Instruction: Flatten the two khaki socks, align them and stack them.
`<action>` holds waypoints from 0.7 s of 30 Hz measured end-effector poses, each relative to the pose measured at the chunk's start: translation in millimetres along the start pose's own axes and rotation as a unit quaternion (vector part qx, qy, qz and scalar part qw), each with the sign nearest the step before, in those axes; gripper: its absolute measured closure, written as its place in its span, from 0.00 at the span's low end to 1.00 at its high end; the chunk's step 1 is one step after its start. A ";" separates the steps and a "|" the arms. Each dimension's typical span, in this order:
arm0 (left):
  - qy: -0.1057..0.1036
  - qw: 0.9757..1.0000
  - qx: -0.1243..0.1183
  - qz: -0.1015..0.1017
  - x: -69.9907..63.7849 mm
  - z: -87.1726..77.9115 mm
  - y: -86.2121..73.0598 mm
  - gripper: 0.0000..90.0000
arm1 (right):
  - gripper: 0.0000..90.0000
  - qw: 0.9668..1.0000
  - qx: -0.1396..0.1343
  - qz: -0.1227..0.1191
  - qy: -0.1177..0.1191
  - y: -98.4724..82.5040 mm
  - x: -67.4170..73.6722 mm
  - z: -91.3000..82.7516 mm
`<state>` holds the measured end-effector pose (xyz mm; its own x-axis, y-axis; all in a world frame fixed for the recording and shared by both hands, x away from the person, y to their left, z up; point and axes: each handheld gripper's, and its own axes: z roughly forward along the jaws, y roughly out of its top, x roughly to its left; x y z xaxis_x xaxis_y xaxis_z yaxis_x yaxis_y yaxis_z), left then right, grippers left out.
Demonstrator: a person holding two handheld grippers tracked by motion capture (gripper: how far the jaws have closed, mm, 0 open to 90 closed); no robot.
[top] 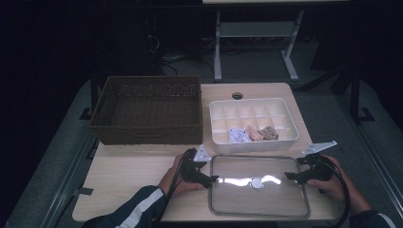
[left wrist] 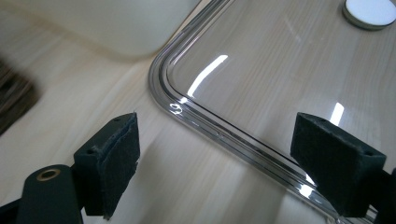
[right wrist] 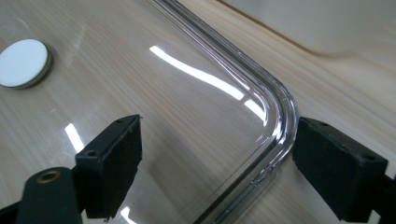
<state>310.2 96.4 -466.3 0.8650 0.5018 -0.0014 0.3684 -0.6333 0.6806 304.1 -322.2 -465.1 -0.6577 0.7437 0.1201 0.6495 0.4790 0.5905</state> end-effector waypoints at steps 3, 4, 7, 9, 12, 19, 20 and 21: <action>0.006 1.000 0.004 -0.015 8.9 -14.0 -14.2 0.17 | 0.19 1.000 -0.003 -0.010 0.008 9.1 12.9 9.4; 0.009 1.000 0.005 -0.019 12.1 -18.7 -18.9 0.17 | 0.21 1.000 -0.001 -0.016 0.010 12.6 17.2 12.2; 0.026 0.999 0.010 -0.023 21.7 -34.1 -32.2 0.17 | 0.34 1.000 -0.009 -0.020 0.019 23.3 26.2 20.2; 0.037 0.999 0.011 -0.032 27.1 -42.8 -40.1 0.17 | 0.35 0.999 -0.015 -0.025 0.023 31.0 32.3 27.4; 0.038 0.998 0.016 -0.048 35.2 -53.1 -50.6 0.17 | 0.35 0.999 -0.015 -0.037 0.031 41.9 42.1 37.0; 0.053 0.995 0.019 -0.078 44.6 -64.2 -61.8 0.17 | 0.35 0.999 -0.017 -0.031 0.030 57.0 54.3 50.1; 0.048 0.995 0.022 -0.086 44.9 -65.3 -62.7 0.17 | 0.35 0.999 -0.017 -0.030 0.028 58.2 55.0 50.9; 0.040 0.994 0.023 -0.097 45.2 -65.9 -63.9 0.18 | 0.35 0.999 -0.013 -0.030 0.027 59.6 55.2 51.2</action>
<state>303.3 198.3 -461.5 0.7469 0.6612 -0.0701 0.5424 -0.5449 0.6395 326.0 -228.7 -464.2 -0.7152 0.6873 0.1269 0.5986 0.5087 0.6189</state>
